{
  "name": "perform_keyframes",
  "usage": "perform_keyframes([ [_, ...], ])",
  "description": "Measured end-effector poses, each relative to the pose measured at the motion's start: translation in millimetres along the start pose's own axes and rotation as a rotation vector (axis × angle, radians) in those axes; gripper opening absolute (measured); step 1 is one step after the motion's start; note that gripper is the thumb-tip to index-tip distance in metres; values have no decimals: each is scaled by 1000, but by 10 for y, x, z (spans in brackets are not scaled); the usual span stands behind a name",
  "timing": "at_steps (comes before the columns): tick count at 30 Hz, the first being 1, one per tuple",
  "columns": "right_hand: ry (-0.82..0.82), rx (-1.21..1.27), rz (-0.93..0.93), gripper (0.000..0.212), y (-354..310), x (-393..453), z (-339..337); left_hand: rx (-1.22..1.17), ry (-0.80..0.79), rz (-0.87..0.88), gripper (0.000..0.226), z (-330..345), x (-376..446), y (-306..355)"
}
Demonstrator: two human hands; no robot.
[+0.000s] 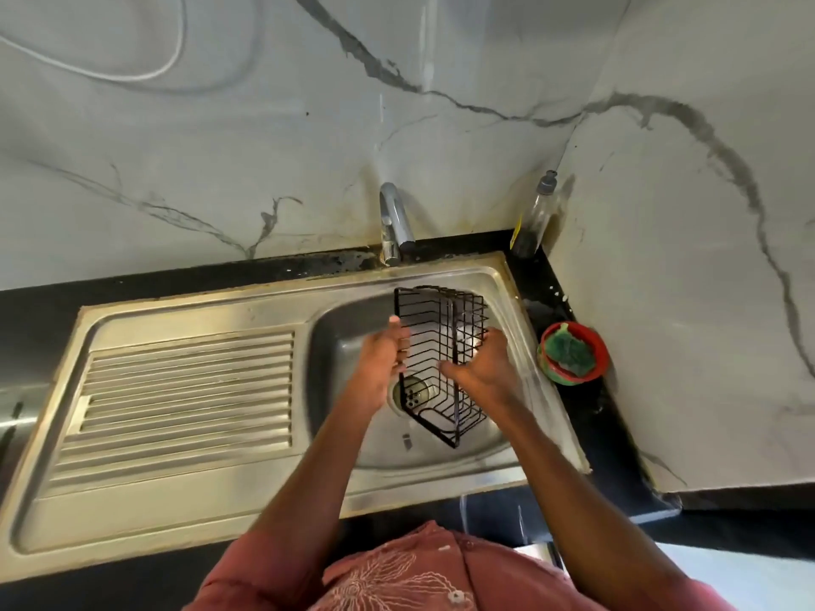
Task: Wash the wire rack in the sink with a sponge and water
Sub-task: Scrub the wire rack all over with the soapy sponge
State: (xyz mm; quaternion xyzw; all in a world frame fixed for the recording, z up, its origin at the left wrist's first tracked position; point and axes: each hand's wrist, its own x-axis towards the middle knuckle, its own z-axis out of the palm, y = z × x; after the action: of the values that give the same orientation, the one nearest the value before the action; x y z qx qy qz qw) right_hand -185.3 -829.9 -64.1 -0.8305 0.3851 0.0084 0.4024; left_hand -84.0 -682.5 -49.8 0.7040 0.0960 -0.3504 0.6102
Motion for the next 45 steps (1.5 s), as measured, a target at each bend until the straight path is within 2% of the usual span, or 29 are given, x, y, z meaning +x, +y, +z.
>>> perform_keyframes([
  [2, 69, -70, -131, 109, 49, -129, -8, -379, -101, -132, 64, 13, -81, 154],
  [4, 150, -63, -295, 105, 110, -206, -15, -530, -115, -141, 62, 27, -104, 294],
  [7, 227, -55, -451, 101, 201, -223, -58, -619, -49, -167, 48, 160, -197, 473],
  [11, 219, -43, -486, 106, 304, -192, -54, -600, 53, -163, 62, 348, -281, 471],
  [13, 161, -34, -507, 111, 387, -147, -43, -614, 52, -150, 62, 395, -303, 371],
  [15, 37, -4, -541, 114, 455, -85, -107, -630, 67, -137, 58, 377, -304, 301],
  [17, -157, 37, -515, 111, 507, -29, -283, -653, 104, -121, 58, 348, -286, 253],
  [19, -303, 65, -442, 90, 582, 43, -512, -651, 167, -107, 62, 354, -285, 196],
  [20, -268, 100, -410, 67, 604, 72, -609, -634, 188, -89, 61, 359, -302, 175],
  [21, -150, 130, -371, 42, 658, 104, -711, -614, 202, -75, 59, 397, -328, 154],
  [22, 13, 117, -331, 24, 714, 138, -812, -605, 208, -60, 57, 445, -354, 135],
  [23, 185, 48, -283, 18, 763, 168, -913, -593, 212, -57, 55, 487, -375, 118],
  [25, 421, -111, -160, 15, 859, 227, -1124, -561, 224, -53, 54, 563, -413, 68],
  [26, 458, -173, -91, 15, 897, 261, -1212, -552, 228, -46, 53, 597, -429, 41],
  [29, 403, -378, 13, 23, 948, 392, -1341, -526, 215, -33, 51, 697, -470, -15],
  [32, 299, -516, 15, 35, 926, 503, -1324, -509, 194, -11, 50, 766, -515, -27],
  [37, 196, -641, 3, 42, 914, 584, -1269, -466, 195, -6, 47, 789, -556, -13],
  [39, 184, -672, 4, 41, 884, 591, -1289, -455, 201, -13, 47, 759, -546, 2],
  [43, 274, -667, 50, 24, 814, 610, -1341, -422, 203, -22, 48, 642, -493, 63],
  [45, 210, -691, 62, 31, 800, 596, -1299, -407, 202, -24, 49, 600, -463, 102],
])
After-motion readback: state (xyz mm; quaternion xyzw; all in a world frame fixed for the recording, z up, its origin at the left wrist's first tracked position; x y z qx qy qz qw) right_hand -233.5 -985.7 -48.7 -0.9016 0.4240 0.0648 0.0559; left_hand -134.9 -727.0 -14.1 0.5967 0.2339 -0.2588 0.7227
